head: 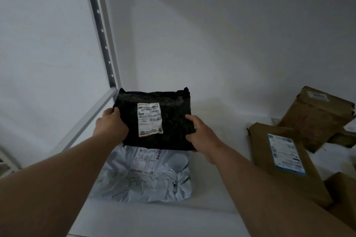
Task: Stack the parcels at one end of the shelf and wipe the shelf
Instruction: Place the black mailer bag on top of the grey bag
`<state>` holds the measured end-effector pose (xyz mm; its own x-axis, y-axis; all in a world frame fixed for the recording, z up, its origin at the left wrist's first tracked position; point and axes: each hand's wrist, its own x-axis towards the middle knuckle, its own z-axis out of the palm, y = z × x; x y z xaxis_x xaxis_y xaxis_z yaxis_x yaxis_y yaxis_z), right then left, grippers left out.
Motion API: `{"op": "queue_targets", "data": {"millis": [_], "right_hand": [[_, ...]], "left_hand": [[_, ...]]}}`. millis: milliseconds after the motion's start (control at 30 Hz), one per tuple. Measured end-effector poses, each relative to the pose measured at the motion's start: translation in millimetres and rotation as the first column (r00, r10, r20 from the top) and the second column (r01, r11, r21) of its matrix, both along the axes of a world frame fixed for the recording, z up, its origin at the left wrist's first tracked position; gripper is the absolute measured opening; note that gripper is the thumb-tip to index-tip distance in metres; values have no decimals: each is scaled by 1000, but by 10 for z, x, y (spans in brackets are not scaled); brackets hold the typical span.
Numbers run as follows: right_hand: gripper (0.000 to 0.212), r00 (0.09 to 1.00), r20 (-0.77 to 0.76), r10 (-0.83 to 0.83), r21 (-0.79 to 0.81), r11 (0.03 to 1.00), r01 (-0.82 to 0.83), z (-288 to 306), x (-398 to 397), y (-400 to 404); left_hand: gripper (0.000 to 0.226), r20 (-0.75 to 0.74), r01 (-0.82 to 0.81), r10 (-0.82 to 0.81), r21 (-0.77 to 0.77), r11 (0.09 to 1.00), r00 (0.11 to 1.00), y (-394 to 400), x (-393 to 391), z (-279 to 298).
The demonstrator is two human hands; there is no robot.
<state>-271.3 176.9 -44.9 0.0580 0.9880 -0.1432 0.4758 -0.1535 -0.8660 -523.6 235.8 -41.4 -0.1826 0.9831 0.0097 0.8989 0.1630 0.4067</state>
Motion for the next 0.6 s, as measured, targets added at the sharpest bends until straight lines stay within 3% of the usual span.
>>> {"op": "queue_targets", "data": {"millis": [133, 267, 467, 600], "right_hand": [[59, 998, 53, 38, -155, 987, -29, -109, -140, -14], [59, 997, 69, 40, -313, 950, -16, -209, -142, -71], [54, 985, -33, -172, -199, 967, 162, -228, -81, 2], [57, 980, -4, -200, -211, 958, 195, -290, -51, -24]], "left_hand": [[74, -68, 15, -28, -187, 982, 997, -102, -107, -112], [69, -232, 74, -112, -167, 983, 966, -283, -47, -191], [78, -328, 166, -177, -61, 984, 928, -285, -29, -145], [87, -374, 239, -276, -142, 960, 885, -281, 24, -165]]}}
